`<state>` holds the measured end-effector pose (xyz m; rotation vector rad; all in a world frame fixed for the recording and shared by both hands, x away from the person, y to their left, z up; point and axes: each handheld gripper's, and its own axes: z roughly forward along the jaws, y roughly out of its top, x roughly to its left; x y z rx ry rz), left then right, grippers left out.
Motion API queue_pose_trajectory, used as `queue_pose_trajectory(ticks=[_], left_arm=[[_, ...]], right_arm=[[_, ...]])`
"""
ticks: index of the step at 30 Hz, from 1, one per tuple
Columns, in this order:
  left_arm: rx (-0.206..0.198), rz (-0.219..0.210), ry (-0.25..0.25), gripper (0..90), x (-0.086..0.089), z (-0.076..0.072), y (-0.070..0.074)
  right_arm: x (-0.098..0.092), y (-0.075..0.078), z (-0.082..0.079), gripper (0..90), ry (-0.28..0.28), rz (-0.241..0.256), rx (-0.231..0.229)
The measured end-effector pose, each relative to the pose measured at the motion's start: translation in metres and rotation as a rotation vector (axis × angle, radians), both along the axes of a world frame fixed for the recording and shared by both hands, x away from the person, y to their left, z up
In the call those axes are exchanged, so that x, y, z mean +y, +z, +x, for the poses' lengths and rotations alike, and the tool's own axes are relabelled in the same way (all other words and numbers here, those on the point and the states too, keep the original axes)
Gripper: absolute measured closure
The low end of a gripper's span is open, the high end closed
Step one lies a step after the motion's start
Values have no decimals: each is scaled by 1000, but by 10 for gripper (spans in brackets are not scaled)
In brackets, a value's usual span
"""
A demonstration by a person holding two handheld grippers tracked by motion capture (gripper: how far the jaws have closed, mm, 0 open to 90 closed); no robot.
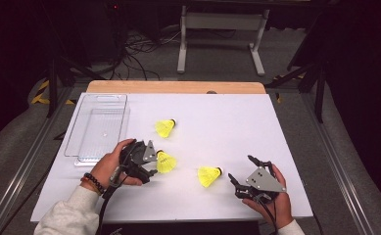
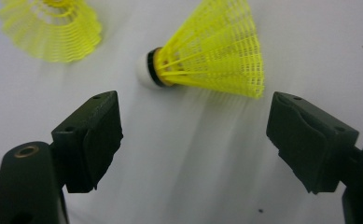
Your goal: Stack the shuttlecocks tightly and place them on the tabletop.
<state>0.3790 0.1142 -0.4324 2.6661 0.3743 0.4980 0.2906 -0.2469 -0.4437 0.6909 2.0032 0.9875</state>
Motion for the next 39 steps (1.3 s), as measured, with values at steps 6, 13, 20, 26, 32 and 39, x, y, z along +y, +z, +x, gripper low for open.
queue_pose_trajectory(ticks=[6, 13, 20, 26, 32, 39], left_arm=[[8, -35, -54, 161, -16, 10, -7], [-9, -121, 65, 367, -22, 22, -9], [-116, -122, 166, 810, -19, 24, -4], [-55, -14, 191, 875, -6, 12, 15], [3, 157, 208, 850, 1, 7, 14], [-23, 158, 189, 738, -28, 10, 1]], right_arm=[[2, -3, 1, 182, 13, -16, 20], [1, -3, 1, 182, 17, -14, 22], [1, -3, 0, 182, 17, -19, 22], [1, -1, -1, 182, 22, -17, 17], [2, -1, -1, 182, 27, -21, 23], [3, -2, -1, 179, 34, -34, 29]])
